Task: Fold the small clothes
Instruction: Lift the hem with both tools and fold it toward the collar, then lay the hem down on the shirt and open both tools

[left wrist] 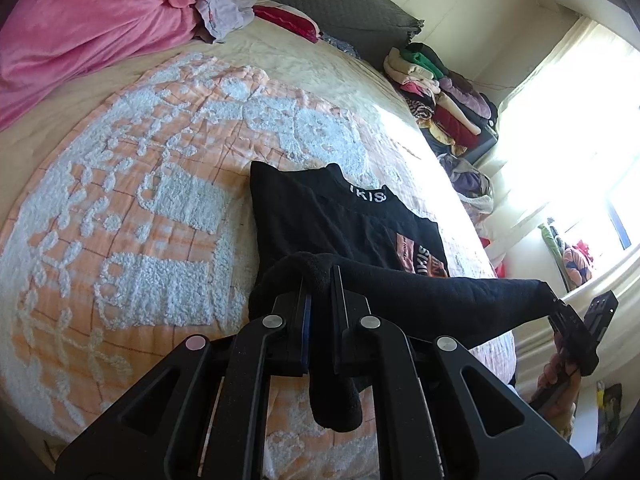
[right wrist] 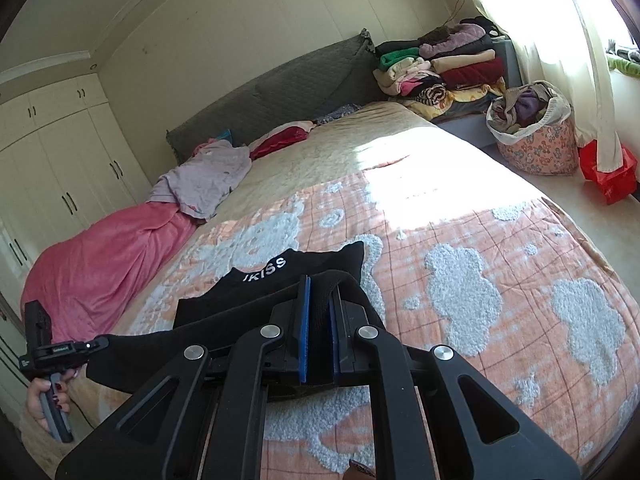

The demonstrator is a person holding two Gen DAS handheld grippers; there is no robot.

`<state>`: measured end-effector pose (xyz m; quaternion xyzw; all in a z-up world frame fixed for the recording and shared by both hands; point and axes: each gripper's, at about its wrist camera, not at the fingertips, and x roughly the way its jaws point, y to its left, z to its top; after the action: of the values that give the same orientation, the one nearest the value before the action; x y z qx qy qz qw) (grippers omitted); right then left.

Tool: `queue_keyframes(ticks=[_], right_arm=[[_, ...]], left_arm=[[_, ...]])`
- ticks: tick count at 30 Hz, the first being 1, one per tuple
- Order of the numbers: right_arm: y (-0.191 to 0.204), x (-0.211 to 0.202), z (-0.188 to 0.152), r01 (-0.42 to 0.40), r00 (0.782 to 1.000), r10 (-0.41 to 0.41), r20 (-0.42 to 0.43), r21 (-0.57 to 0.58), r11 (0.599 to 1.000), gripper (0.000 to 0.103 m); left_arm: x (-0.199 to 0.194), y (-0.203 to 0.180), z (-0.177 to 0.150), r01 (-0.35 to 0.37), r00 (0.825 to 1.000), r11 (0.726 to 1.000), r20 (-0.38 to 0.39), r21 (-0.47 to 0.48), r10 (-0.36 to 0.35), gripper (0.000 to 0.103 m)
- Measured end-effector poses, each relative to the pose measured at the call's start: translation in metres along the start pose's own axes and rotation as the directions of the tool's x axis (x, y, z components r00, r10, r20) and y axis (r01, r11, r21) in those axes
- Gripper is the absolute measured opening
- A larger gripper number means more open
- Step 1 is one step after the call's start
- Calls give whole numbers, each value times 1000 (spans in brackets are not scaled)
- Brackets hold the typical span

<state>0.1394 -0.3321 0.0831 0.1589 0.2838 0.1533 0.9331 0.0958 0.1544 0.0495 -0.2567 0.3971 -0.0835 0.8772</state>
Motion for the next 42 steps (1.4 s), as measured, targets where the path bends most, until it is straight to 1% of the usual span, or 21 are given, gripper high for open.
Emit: queue_keyframes(ticks=[8,14,19,25,26,28,29,30,31,33,35,36,39,41,42], right_arm=[[-4,41,21,13,1000,-13,-14,5,1000,7],[-9,81,28,47,997,-46,-56,16,999,7],[-14,109,32,65,994,-62,-90,32,997,7],[-19,144,33,108,984,-100,-147,54,993,9],[-21,149,32,118,982,-108,-154,60,991,10],[-23,154,30,134,980,-122,-155,71,988,19],[-23,153,29,141,981,-129,-147,73,987,33],[-24,151,29,142,982,-130,-140,78,987,53],[-25,146,28,139,984,-128,-124,87,986,58],[-27,137,26,129,987,-118,-106,97,987,59],[-26,127,23,128,988,-120,-94,85,988,59],[-24,123,21,123,989,-117,-92,73,990,59],[-17,113,13,107,989,-104,-101,21,994,59],[-11,109,5,94,989,-95,-116,-9,995,59],[-8,108,1,88,988,-90,-125,-19,996,57]], left_arm=[[22,5,23,-16,1000,999,1,-28,16,2],[44,7,39,-55,998,998,-14,-26,55,2],[62,10,46,-89,996,996,-34,-12,88,2],[84,19,52,-113,992,993,-56,-18,111,2],[86,21,52,-113,992,993,-57,-20,112,3],[89,22,53,-114,993,993,-47,-17,113,5],[88,21,52,-111,993,994,-43,-12,111,5],[86,20,51,-103,994,995,-35,-5,102,6],[84,18,51,-98,995,995,-32,-1,98,7],[79,15,48,-102,995,995,-17,14,102,10],[71,11,46,-126,992,992,19,31,125,26],[64,8,44,-130,991,991,41,42,129,28],[52,6,40,-123,991,991,58,54,120,28],[49,2,34,-123,992,989,48,79,119,28],[48,-1,29,-121,992,988,34,92,118,28]])
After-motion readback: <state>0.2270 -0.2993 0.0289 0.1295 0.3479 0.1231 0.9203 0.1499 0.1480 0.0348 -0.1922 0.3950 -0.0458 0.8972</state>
